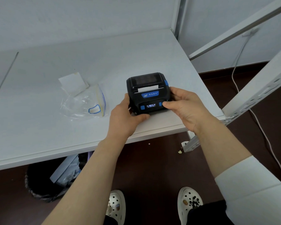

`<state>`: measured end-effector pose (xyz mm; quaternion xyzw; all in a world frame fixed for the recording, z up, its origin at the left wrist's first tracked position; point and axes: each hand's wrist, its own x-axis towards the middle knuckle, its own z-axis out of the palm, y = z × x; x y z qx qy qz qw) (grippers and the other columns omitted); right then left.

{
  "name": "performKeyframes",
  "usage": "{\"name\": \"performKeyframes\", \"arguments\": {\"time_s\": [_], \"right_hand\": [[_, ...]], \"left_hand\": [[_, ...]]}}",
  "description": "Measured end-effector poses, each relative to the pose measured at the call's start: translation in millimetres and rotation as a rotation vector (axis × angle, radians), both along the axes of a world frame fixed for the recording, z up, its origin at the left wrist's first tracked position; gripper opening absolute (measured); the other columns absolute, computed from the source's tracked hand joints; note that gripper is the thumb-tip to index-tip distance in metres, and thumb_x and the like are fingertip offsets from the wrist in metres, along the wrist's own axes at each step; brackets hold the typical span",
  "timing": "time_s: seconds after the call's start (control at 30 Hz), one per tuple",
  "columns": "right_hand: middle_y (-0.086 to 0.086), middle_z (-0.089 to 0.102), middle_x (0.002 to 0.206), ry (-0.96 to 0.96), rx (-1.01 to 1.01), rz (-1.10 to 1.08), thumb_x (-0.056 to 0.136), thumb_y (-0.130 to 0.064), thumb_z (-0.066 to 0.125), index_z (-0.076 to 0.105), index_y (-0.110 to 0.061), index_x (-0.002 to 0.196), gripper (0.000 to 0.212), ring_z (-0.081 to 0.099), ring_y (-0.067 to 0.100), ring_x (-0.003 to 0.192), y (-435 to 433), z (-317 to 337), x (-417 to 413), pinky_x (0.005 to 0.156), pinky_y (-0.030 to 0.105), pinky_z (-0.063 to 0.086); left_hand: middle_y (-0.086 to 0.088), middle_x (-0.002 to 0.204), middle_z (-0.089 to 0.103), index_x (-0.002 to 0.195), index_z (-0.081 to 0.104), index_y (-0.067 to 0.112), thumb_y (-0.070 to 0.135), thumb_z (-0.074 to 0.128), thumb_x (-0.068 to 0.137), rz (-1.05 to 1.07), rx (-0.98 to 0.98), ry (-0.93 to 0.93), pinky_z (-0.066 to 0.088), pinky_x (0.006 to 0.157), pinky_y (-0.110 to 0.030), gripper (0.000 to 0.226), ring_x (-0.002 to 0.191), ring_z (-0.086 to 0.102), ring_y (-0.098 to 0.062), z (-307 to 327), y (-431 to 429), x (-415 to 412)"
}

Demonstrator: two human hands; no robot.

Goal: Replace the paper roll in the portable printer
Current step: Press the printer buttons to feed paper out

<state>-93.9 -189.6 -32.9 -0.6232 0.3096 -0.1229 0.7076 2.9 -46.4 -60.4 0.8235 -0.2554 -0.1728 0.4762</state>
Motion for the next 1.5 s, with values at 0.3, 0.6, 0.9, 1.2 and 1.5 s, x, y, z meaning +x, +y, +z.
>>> {"name": "performKeyframes", "arguments": {"time_s": [0.3,0.6,0.9,1.2,1.5], "right_hand": [[0.007,0.068,0.112,0.005,0.009,0.002,0.076,0.018,0.054,0.06,-0.011,0.118,0.052,0.061,0.018,0.111,-2.0,0.4,-1.0,0.103,0.035,0.045],[-0.003,0.068,0.101,-0.002,-0.016,0.005,0.08,0.012,0.057,0.06,-0.012,0.117,0.045,0.062,0.013,0.107,-1.3,-0.1,-0.9,0.1,0.03,0.047],[-0.006,0.067,0.098,0.03,-0.099,-0.006,0.081,0.011,0.057,0.058,-0.012,0.122,0.047,0.062,0.007,0.099,1.3,1.0,0.4,0.09,0.019,0.047],[-0.015,0.065,0.087,0.035,-0.151,-0.003,0.081,0.009,0.057,0.061,-0.016,0.117,0.044,0.06,-0.001,0.091,1.1,-1.0,1.1,0.079,0.014,0.047],[0.011,0.067,0.114,0.075,-0.12,0.021,0.064,0.017,0.042,0.066,-0.03,0.079,0.055,0.056,0.021,0.114,-4.0,-2.5,1.0,0.101,0.036,0.044]], "left_hand": [[-0.001,0.103,0.068,0.117,0.055,0.018,0.016,0.081,0.066,0.001,0.003,-0.01,0.052,0.091,-0.032,0.057,0.099,0.064,-0.017,0.1,0.1,0.2],[0.0,0.102,0.069,0.117,0.055,0.017,0.014,0.08,0.067,-0.001,-0.006,-0.004,0.053,0.09,-0.031,0.056,0.096,0.064,-0.015,0.8,0.0,-0.2],[0.003,0.102,0.067,0.121,0.055,0.018,0.013,0.08,0.067,-0.004,-0.006,-0.023,0.051,0.087,-0.023,0.06,0.097,0.063,-0.014,1.6,0.0,-1.0],[0.004,0.104,0.067,0.123,0.054,0.019,0.014,0.08,0.067,-0.001,-0.001,-0.022,0.05,0.085,-0.016,0.062,0.098,0.064,-0.013,1.1,-0.1,-0.7],[0.0,0.104,0.068,0.121,0.055,0.018,0.015,0.082,0.066,0.002,0.015,-0.028,0.049,0.085,-0.02,0.061,0.096,0.064,-0.015,1.9,0.3,0.3]]}}
